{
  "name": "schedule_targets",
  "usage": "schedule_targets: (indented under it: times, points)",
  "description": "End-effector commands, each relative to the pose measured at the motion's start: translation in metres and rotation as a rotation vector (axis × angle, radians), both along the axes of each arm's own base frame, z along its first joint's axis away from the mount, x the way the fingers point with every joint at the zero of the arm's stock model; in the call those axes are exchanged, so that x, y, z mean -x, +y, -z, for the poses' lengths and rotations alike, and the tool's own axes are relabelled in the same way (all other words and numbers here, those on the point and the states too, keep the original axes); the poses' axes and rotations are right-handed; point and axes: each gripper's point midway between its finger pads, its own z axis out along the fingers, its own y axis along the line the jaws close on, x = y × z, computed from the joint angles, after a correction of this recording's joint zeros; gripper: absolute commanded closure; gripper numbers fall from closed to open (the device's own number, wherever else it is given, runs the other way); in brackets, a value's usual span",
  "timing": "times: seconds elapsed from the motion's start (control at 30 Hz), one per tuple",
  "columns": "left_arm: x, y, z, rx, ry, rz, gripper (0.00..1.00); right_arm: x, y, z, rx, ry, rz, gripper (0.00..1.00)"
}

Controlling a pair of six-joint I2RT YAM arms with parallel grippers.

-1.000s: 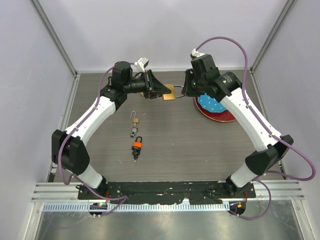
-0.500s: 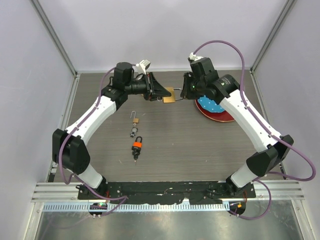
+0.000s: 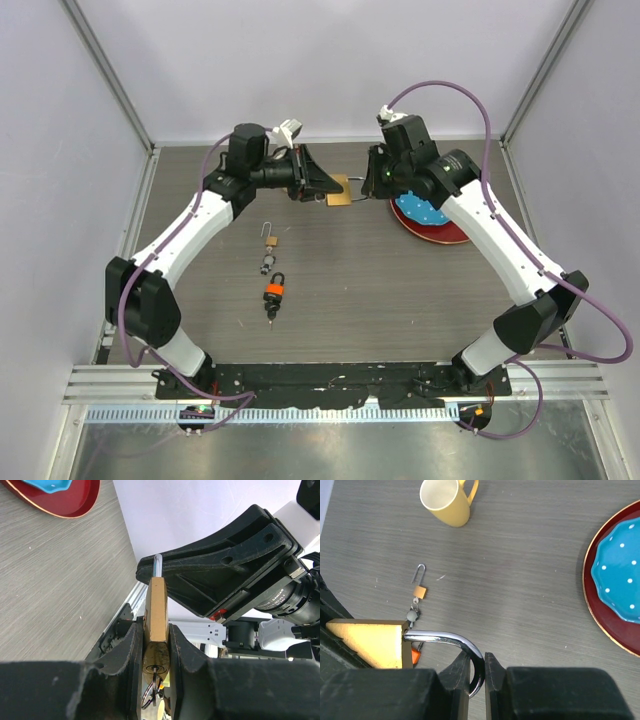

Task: Lock with the key
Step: Lock the lock.

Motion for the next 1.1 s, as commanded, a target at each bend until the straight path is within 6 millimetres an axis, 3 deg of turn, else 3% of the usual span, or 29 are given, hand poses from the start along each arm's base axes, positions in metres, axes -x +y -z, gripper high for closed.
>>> schedule_targets:
  times: [0.0, 0.23, 0.43, 0.77, 1.07]
  points:
    - [-0.002, -0.043, 0.007, -0.010, -0.049, 0.002, 1.00, 0.068, 0.113, -0.144, -0.503, -0.211, -0.505, 0.98]
    - [-0.010, -0.054, 0.008, -0.019, -0.058, -0.027, 1.00, 0.077, 0.122, -0.168, -0.564, -0.239, -0.578, 0.98]
    - [-0.012, -0.075, 0.006, 0.007, -0.055, -0.022, 1.00, 0.087, 0.131, -0.179, -0.608, -0.243, -0.635, 0.98]
    - [0.008, -0.118, 0.004, 0.033, -0.054, 0.074, 1.00, 0.103, 0.143, -0.211, -0.694, -0.269, -0.761, 0.98]
    - [0.010, -0.118, 0.006, 0.047, -0.050, 0.064, 1.00, 0.109, 0.146, -0.221, -0.734, -0.273, -0.804, 0.98]
